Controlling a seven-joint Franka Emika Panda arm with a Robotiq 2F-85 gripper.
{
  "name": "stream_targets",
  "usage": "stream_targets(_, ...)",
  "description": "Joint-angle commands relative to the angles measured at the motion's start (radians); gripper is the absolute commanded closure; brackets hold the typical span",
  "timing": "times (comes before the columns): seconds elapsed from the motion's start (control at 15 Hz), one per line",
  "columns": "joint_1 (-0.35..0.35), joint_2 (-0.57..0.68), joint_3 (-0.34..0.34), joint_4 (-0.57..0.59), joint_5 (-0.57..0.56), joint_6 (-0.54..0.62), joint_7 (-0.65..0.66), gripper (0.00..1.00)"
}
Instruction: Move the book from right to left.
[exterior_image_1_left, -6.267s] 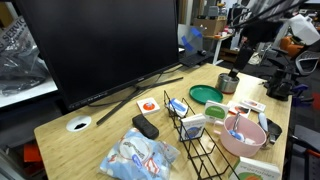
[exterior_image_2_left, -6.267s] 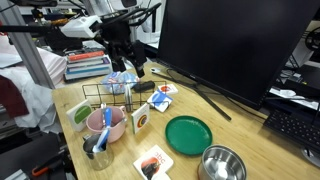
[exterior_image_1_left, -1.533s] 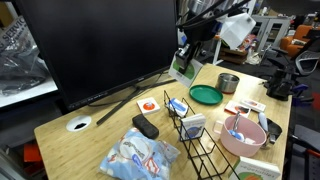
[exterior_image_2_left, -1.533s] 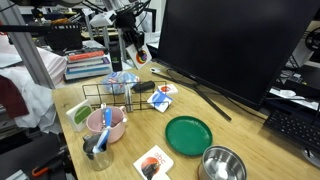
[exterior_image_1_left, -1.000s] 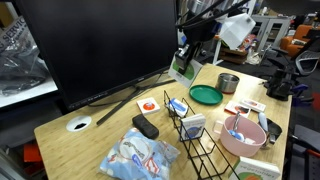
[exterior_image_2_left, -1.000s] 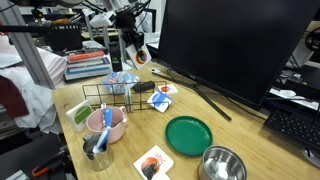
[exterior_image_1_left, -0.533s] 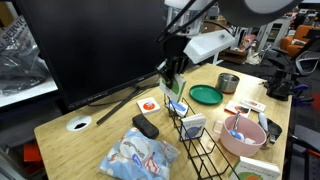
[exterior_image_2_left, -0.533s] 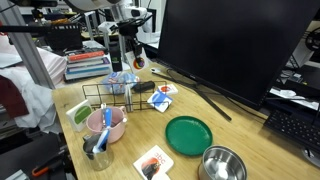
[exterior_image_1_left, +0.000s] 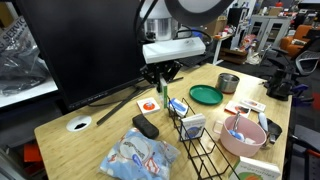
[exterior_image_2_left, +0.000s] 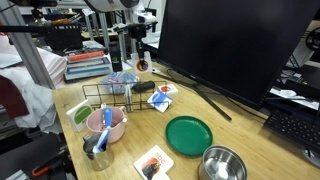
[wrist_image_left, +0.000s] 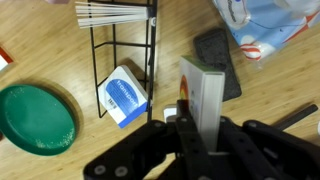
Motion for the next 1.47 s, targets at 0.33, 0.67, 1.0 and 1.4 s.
stream_targets(0.33,0.032,0.145,-0.04,0.106,0.038,-0.011,0.059,0.96)
stream_targets(0.67,0.011,0.189,-0.021,0.107,0.082,0.082,-0.076,0.96)
stream_targets(1.0,0.003,0.223,-0.026,0.101,0.128,0.114,-0.197,0.96)
stream_targets(1.4,-0.027,0.22,-0.052,0.094,0.171,0.109,-0.308,0.96)
